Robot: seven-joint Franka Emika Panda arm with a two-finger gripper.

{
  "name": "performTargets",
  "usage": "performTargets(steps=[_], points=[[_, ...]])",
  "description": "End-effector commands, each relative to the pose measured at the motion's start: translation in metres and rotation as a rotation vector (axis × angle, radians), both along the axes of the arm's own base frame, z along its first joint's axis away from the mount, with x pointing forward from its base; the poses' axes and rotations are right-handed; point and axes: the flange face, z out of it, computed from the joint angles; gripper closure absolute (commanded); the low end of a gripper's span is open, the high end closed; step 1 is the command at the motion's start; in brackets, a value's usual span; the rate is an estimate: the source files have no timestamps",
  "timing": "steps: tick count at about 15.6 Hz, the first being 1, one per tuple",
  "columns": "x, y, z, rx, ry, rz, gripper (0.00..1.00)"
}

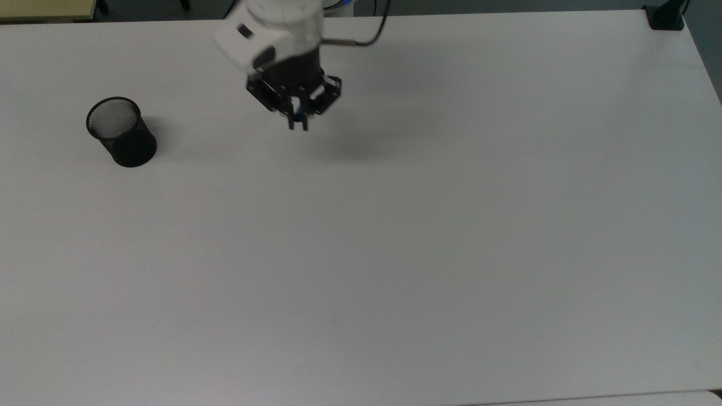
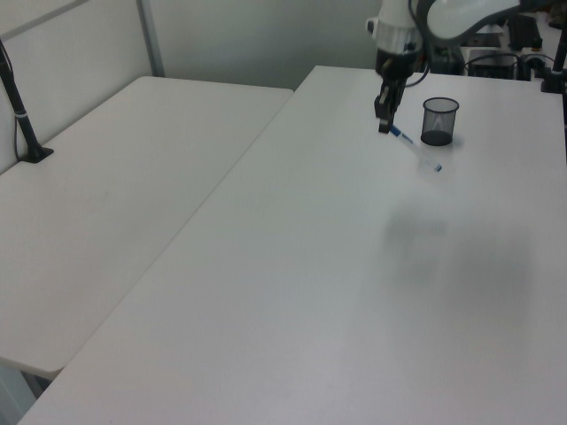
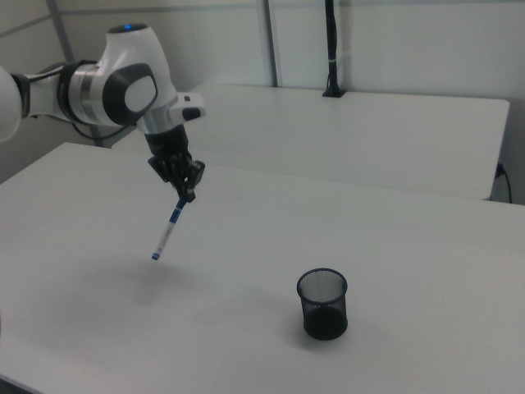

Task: Remove the marker
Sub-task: 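Lift the marker up out of the cup and carry it away, then lower the held marker onto the table surface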

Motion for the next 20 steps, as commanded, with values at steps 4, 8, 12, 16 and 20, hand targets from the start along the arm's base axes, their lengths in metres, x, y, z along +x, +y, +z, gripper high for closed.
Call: performTargets(steps=[4,8,12,16,20], points=[[0.03,0.06,-0.085,0.02,0.046,-0.047,0.91],[0.033,0.072,-0.112,0.017,0.068,-0.043,0.89],[0.039,0.086,-0.14,0.004,0.041,-0.03,0.84],[0.039,0.087,-0.144,-0.006,0.041,-0.051,0.16],[0.039,0.086,-0.137,-0.008,0.033,-0.057,0.0]])
